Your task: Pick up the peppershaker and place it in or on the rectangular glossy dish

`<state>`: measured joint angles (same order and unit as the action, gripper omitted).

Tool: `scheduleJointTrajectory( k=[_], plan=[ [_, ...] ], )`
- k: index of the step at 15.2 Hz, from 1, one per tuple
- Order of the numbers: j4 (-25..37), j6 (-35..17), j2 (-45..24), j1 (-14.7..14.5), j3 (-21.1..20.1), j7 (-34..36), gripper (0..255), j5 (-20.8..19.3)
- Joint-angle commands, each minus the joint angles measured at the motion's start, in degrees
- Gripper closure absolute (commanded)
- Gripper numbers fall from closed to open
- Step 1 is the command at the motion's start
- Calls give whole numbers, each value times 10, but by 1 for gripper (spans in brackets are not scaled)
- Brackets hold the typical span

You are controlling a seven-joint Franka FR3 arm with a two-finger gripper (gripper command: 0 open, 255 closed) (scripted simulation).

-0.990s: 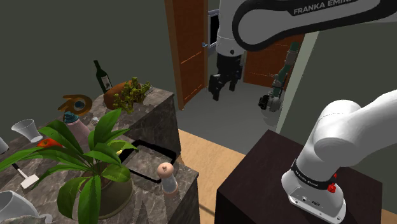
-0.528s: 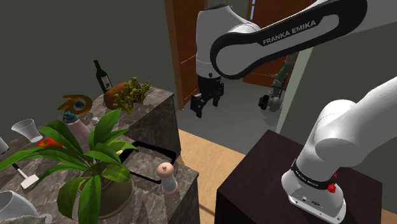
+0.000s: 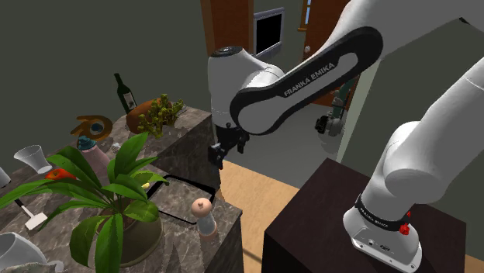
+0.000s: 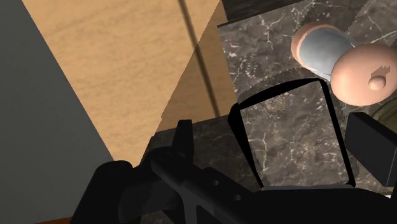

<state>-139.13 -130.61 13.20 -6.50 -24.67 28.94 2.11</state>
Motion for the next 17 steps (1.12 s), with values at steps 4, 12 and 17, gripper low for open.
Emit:
scheduleJointTrajectory(
  k=[4,12,17],
  plan=[
    [50,-51,-112,-3,-41,80,0,-68],
    [167,-84,-300,-59,-41,215,0,-218],
    [170,-106,-330,-70,-27,232,0,-243]
  ],
)
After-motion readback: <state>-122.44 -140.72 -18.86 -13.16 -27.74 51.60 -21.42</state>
